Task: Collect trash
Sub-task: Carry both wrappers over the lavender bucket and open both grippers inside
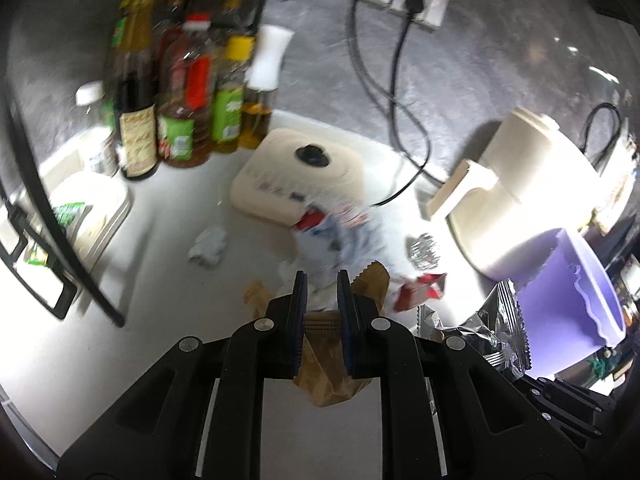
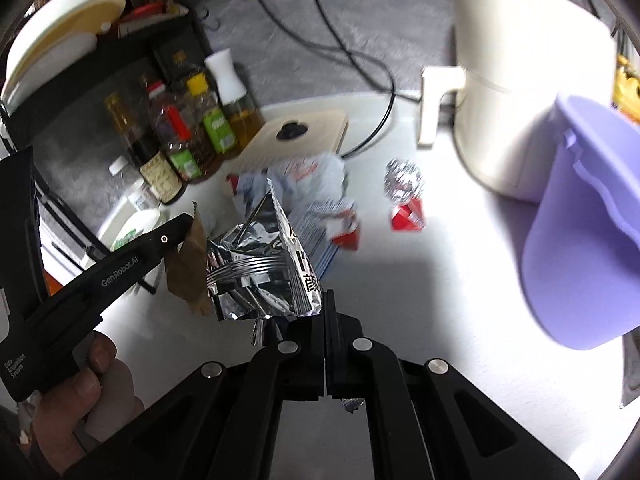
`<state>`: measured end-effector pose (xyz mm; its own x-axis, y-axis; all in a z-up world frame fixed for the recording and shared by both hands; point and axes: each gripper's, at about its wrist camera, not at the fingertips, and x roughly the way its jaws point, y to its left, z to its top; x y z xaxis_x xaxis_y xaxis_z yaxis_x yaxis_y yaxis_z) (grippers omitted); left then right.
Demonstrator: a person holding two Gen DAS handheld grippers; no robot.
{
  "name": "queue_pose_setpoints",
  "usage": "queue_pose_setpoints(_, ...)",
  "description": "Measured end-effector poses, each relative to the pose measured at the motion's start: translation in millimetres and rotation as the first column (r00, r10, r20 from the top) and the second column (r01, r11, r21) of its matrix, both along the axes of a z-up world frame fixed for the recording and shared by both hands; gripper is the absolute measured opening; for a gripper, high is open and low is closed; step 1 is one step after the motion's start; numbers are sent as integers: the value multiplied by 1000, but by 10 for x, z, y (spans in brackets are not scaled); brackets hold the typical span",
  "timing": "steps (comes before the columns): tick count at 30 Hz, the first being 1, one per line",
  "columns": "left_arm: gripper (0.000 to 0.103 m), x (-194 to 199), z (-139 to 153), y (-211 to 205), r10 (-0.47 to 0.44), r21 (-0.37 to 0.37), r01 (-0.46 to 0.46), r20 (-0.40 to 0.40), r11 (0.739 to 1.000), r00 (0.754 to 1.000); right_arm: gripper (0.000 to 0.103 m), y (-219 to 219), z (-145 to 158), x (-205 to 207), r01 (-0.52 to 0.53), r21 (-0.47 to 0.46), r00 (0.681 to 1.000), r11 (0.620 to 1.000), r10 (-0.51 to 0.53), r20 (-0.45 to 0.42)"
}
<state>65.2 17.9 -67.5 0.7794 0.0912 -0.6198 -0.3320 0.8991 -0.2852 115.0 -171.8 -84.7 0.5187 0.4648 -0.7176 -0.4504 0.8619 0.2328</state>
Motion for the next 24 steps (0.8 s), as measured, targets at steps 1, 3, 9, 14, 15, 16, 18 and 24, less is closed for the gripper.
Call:
queue_pose_setpoints(1,15,18,64,-43,-10,10,10,13,1000,1000,1,-35,51,-2,9,5,1000,1000,-9,14)
queue_pose_setpoints(3,15,53,156,-112,-25,23,25,30,999,999,1,-83,142,-1,27,16,999,1000,-28,39)
queue_pose_setpoints(9,15,168,415,-372,-86,47,82,79,996,993,1,-331,386,8,88,49,990,995,-93,109)
queue_pose_setpoints(14,15,273,576,-639,-151,71,144,104,987,983,1,-613,575,-20,148,76,973,986,-159,167)
queue_pose_setpoints(15,15,289,599,-684,-161,75,154,108,985,981,1,-684,618,-33,164,82,968,983,-176,180)
queue_pose_setpoints(16,15,310,629,-744,-175,81,167,112,983,978,1,-735,649,-35,173,85,964,981,-187,190)
queue_pose_setpoints(18,15,347,684,-855,-201,92,191,121,977,972,1,-856,720,-55,199,91,953,976,-214,215)
queue_pose_setpoints(24,15,445,883,-1199,-277,125,260,152,958,949,1,-1214,909,-70,277,128,916,952,-302,265)
